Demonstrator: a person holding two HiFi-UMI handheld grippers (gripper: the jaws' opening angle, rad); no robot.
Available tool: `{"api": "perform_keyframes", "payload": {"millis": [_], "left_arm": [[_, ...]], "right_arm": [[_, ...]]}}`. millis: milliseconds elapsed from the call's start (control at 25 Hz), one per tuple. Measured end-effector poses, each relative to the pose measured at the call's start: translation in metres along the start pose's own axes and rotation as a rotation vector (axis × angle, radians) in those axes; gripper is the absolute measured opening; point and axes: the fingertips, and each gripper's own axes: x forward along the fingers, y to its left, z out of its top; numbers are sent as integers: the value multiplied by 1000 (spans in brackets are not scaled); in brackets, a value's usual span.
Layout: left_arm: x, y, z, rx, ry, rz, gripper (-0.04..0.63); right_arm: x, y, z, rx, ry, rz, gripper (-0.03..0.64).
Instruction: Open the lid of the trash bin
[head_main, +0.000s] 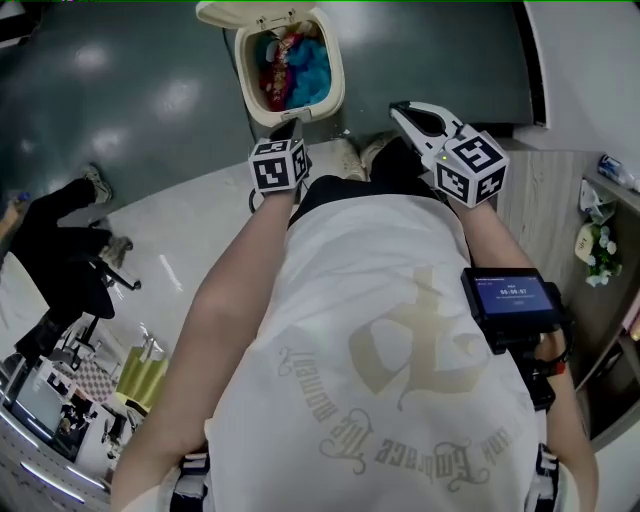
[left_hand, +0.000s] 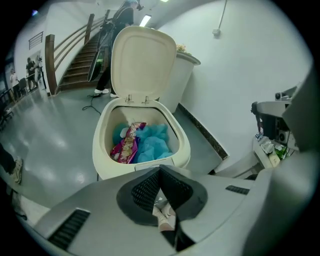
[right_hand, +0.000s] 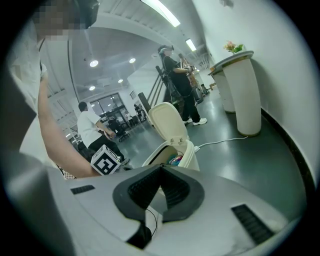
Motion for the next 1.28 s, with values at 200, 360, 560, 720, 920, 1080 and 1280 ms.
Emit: {"api": "perform_keyframes", "payload": {"millis": [200,360,560,720,920,1080,1280], "left_arm": [[-1,5,1,-25,-12,-11,12],[-7,0,-7,-35,-25,-33,12],[-22,-8,-9,-39,-61,-46,12],[-35,-6,-3,-38,-90,-27,12],[-59,-4,19,-56,-167,-25,12],[-81,-3,34,-89,-240,-30,12],[-113,-6,52,-108,-328,-37,12]], "right_arm": [[4,0,1,-8,-2,6,4],[5,1,4,-15,-1,8,5],[8,4,9,-31,-3,21,5],[13,12,16,-59,-3,43,4],[20,25,22,-92,5,79,5],[24,35,29,-117,6,100,3],[22,47,46,-156,-10,118,5]]}}
